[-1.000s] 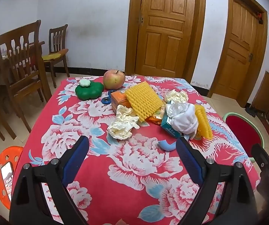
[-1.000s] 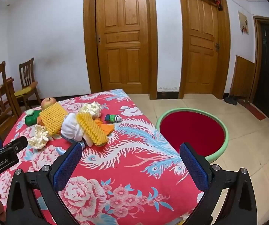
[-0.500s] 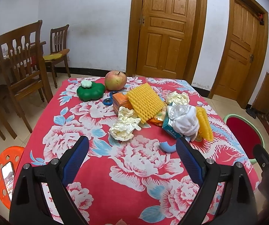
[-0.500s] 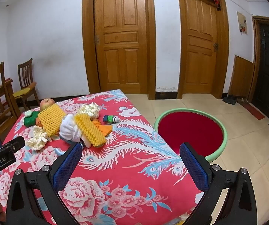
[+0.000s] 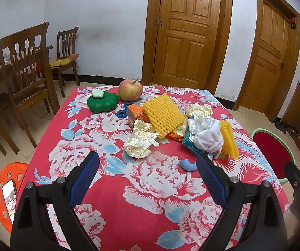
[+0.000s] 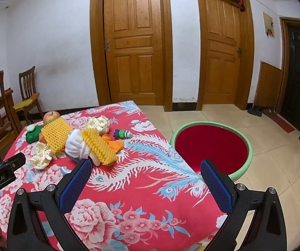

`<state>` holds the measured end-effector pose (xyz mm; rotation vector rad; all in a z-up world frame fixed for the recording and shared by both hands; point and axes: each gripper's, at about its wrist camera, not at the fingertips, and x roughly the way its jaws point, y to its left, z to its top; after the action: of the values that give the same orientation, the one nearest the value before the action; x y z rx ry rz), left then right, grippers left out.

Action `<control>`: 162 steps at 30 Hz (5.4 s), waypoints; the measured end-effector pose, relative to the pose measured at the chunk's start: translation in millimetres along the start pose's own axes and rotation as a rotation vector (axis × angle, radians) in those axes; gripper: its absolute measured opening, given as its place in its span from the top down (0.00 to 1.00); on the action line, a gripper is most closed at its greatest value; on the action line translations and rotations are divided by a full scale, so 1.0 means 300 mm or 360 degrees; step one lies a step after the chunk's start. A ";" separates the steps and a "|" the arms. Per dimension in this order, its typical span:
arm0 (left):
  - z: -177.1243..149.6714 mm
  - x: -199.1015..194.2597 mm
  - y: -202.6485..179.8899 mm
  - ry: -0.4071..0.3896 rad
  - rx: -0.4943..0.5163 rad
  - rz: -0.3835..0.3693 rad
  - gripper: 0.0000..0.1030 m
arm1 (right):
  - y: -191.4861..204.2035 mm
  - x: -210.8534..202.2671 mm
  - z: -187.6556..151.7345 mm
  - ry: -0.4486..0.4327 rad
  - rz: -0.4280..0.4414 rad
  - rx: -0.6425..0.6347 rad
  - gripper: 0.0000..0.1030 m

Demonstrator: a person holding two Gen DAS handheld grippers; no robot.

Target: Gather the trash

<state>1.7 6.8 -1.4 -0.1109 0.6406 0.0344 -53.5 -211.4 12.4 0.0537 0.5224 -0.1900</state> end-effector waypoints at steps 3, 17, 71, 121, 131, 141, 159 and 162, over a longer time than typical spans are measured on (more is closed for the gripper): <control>0.000 0.000 0.001 0.0001 -0.0001 0.0000 0.09 | 0.001 0.000 -0.001 0.0000 0.0001 0.0000 0.00; 0.002 -0.001 0.008 0.0002 -0.0005 0.0000 0.09 | -0.003 0.003 -0.008 0.0003 -0.0003 0.0002 0.00; -0.011 0.046 0.036 0.0031 0.0018 0.0020 0.09 | 0.001 0.093 0.000 0.0075 0.0012 0.0009 0.00; 0.049 0.434 0.123 0.0432 0.0023 -0.0392 0.59 | 0.198 0.418 0.027 0.0447 0.0159 -0.0087 0.51; 0.058 0.366 0.127 0.0358 -0.0004 -0.0397 0.70 | 0.166 0.435 0.036 0.0466 0.0251 -0.0080 0.88; 0.094 0.224 0.104 0.0254 -0.0032 -0.0407 0.71 | 0.106 0.345 0.055 0.0394 0.0370 0.0002 0.90; 0.166 0.103 -0.189 0.0183 0.0143 -0.0593 0.71 | -0.144 0.195 0.123 0.0197 0.0330 0.0207 0.90; 0.171 0.108 -0.257 0.0184 0.0188 -0.0622 0.71 | -0.193 0.196 0.124 0.0187 0.0295 0.0244 0.90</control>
<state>63.4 -64.1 27.3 -0.1228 0.7257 -0.3886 3.5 -281.6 14.9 0.2628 0.6156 -0.0453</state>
